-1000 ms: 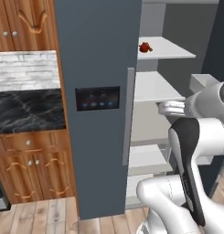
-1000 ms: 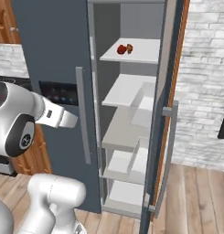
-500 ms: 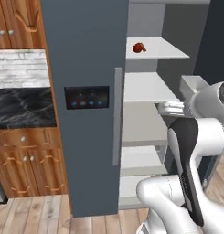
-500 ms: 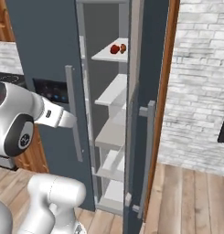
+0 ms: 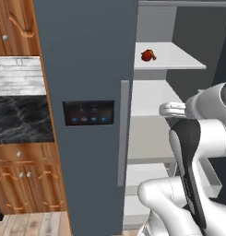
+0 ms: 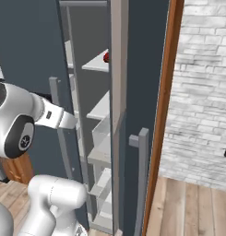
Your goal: Take the cheese, chicken drumstick, and bell pepper from the fridge and place them on the plate on the dining counter to create an appetizer plate.
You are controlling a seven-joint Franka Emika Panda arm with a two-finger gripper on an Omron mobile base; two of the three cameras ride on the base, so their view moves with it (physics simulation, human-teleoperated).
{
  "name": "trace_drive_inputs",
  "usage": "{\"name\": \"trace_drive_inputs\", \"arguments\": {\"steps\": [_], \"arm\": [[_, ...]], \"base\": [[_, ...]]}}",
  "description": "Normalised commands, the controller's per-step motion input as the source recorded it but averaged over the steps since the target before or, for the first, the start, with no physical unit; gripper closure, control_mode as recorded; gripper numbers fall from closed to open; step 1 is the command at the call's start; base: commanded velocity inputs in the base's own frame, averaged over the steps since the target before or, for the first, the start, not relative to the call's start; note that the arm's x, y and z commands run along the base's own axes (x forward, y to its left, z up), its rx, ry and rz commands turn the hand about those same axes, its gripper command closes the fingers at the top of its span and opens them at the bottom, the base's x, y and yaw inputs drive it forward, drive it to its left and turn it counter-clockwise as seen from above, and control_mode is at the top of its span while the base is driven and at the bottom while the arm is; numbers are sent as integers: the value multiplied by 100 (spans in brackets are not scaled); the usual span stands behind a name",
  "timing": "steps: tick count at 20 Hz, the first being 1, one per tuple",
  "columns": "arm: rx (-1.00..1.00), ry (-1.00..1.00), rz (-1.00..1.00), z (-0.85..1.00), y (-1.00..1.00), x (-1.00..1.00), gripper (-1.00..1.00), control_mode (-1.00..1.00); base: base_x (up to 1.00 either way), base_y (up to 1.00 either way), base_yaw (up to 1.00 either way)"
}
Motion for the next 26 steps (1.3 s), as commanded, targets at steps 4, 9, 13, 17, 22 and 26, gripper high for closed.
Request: {"name": "trace_drive_inputs", "arguments": {"steps": [4, 9, 13, 17, 22, 26], "arm": [[0, 0, 0, 0, 0, 0, -100, 100], [0, 0, 0, 0, 0, 0, -100, 100], [0, 0, 0, 0, 0, 0, -100, 100], [0, 0, 0, 0, 0, 0, -100, 100], [0, 0, 0, 0, 0, 0, -100, 100], [0, 0, 0, 0, 0, 0, -100, 100]], "base": [[39, -12, 0], [36, -11, 0], [49, -10, 0], [45, -15, 0], [22, -28, 0], [9, -29, 0]]}}
